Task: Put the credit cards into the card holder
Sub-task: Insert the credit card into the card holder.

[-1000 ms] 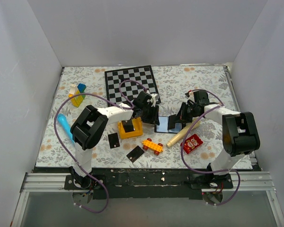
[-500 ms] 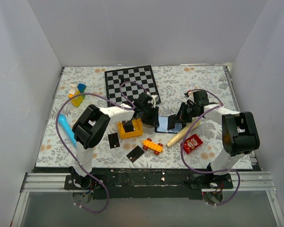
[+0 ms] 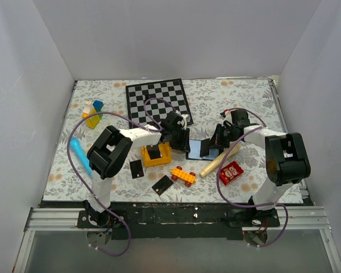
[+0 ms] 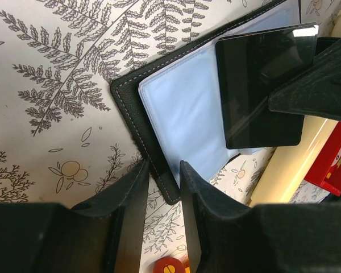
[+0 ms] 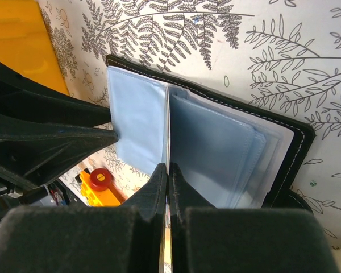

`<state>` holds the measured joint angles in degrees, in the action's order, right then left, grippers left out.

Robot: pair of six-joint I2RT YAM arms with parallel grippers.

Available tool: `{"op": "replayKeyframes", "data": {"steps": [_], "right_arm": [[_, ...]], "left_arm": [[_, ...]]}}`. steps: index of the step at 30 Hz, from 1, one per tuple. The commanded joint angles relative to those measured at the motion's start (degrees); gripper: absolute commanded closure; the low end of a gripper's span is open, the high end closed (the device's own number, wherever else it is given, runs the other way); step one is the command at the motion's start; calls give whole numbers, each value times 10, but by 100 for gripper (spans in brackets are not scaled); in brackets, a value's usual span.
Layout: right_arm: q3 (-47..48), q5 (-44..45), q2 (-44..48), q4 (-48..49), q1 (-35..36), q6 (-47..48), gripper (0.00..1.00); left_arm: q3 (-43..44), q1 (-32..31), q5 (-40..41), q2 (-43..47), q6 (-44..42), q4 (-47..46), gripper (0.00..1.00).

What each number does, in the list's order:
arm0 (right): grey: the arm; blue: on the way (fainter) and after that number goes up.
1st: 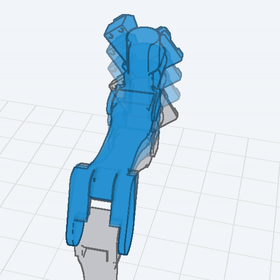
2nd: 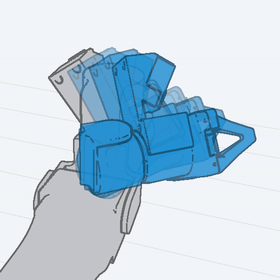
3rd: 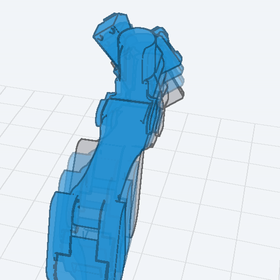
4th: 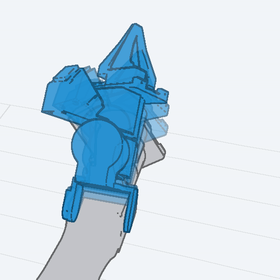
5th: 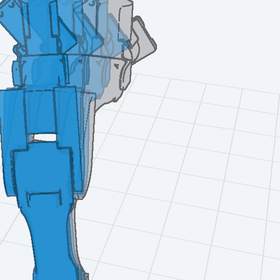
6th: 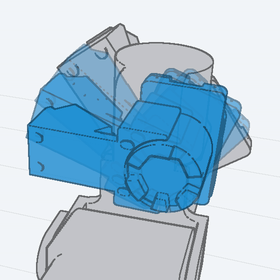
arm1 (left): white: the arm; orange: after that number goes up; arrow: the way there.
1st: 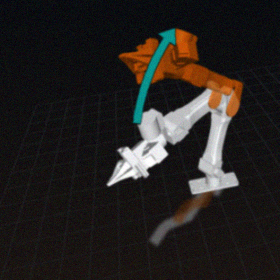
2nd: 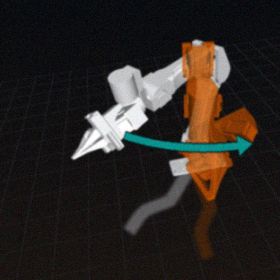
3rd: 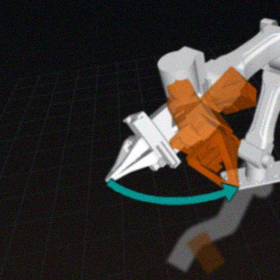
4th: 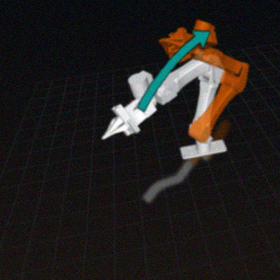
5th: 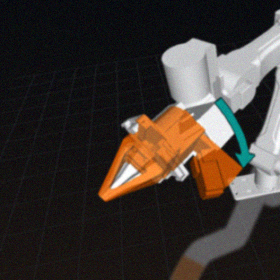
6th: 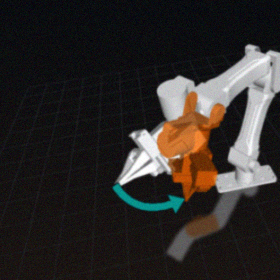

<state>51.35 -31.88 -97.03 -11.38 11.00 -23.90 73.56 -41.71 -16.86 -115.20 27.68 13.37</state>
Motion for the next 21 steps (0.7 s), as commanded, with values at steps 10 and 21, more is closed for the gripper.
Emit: {"op": "replayKeyframes", "data": {"steps": [10, 21], "right_arm": [[18, -7, -24, 14, 7, 3, 99], [25, 3, -47, -5, 17, -8, 99]], "left_arm": [[17, -5, 4, -18, -8, 21, 73], [17, -5, 4, -18, -8, 22, 74]]}}
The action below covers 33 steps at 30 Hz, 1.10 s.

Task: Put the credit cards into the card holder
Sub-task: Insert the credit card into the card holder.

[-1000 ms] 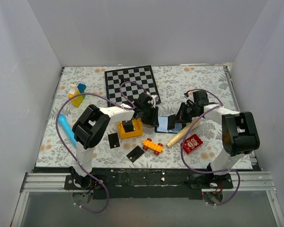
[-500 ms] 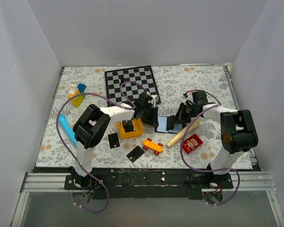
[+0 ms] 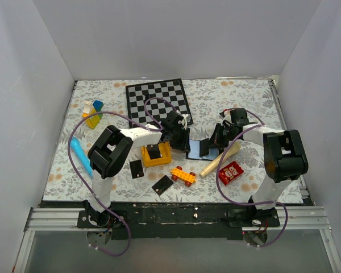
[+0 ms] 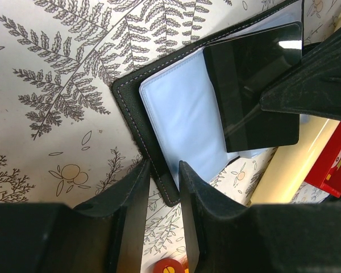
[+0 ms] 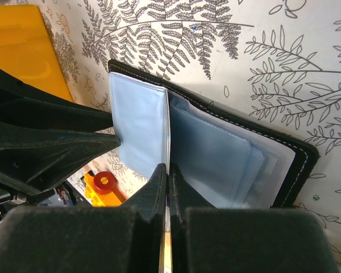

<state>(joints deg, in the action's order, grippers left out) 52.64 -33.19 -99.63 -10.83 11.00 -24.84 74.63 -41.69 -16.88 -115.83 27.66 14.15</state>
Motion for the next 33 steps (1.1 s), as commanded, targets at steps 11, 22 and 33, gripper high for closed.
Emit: {"op": "replayKeyframes", "data": {"steps": [11, 22, 33], "right_arm": [[8, 5, -29, 4, 19, -13, 99], [-20, 6, -22, 66, 21, -81, 99], [-34, -17, -10, 61, 24, -69, 99]], "left_arm": [[4, -5, 3, -15, -6, 14, 75], [5, -5, 3, -16, -5, 14, 75], [5, -5, 4, -17, -4, 15, 75]]}}
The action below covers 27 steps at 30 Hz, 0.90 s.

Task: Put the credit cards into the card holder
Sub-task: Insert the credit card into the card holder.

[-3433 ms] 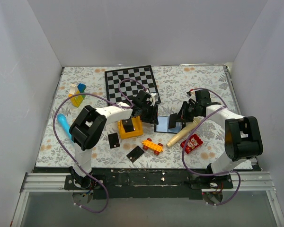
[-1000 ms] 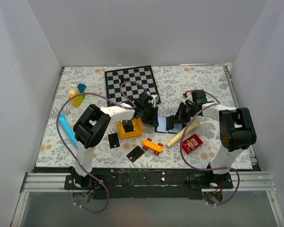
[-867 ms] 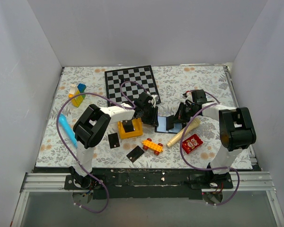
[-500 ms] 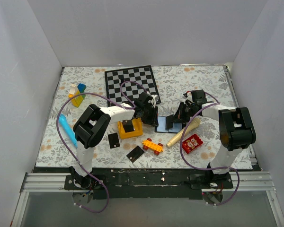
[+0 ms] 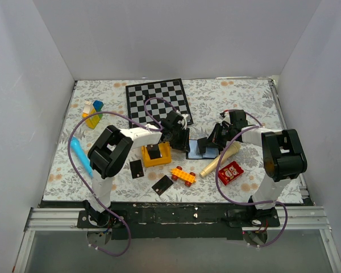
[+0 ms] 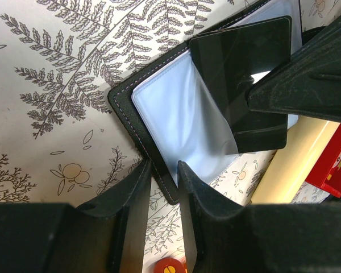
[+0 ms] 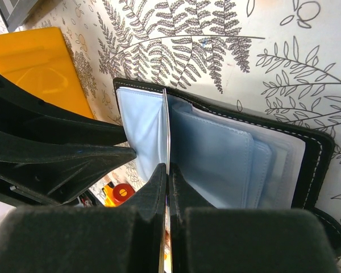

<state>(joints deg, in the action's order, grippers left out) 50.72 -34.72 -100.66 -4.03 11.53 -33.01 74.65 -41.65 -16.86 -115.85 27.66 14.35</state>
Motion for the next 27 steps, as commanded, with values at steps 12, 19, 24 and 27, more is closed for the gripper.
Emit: {"op": "replayKeyframes", "data": {"steps": [12, 19, 24, 27], "right_arm": [[-31, 27, 42, -69, 18, 37, 99], [-33, 21, 46, -77, 18, 41, 99], [-30, 32, 50, -96, 19, 47, 99], [-27, 46, 57, -111, 19, 49, 99]], "left_arm": [[5, -5, 6, -24, -2, 16, 75], [8, -5, 6, -24, -5, 18, 75], [12, -5, 6, -25, -4, 21, 75], [13, -5, 6, -26, -4, 22, 75]]}}
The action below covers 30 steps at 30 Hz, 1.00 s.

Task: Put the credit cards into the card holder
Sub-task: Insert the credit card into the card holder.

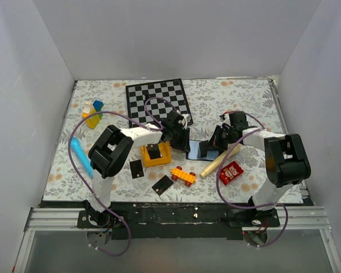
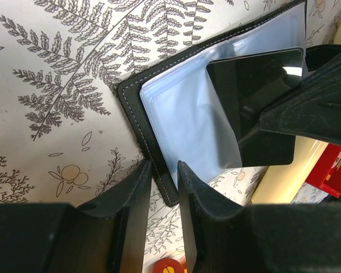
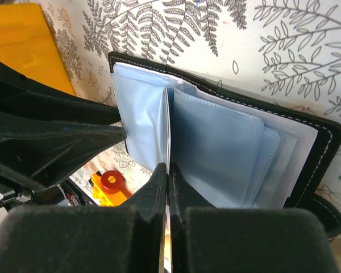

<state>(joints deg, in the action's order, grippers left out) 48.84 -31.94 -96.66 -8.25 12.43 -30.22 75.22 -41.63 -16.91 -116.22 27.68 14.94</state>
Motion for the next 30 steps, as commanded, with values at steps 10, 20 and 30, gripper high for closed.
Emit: {"op": "replayKeyframes", "data": {"steps": [10, 20, 30], "right_arm": [[-7, 44, 32, -91, 9, 24, 99], [-13, 38, 31, -67, 9, 9, 99], [-11, 13, 40, -10, 9, -22, 99]], "left_arm": [[5, -5, 7, -23, -4, 17, 75], [0, -6, -7, -23, -4, 7, 76], [-6, -6, -8, -20, -2, 3, 76]]}}
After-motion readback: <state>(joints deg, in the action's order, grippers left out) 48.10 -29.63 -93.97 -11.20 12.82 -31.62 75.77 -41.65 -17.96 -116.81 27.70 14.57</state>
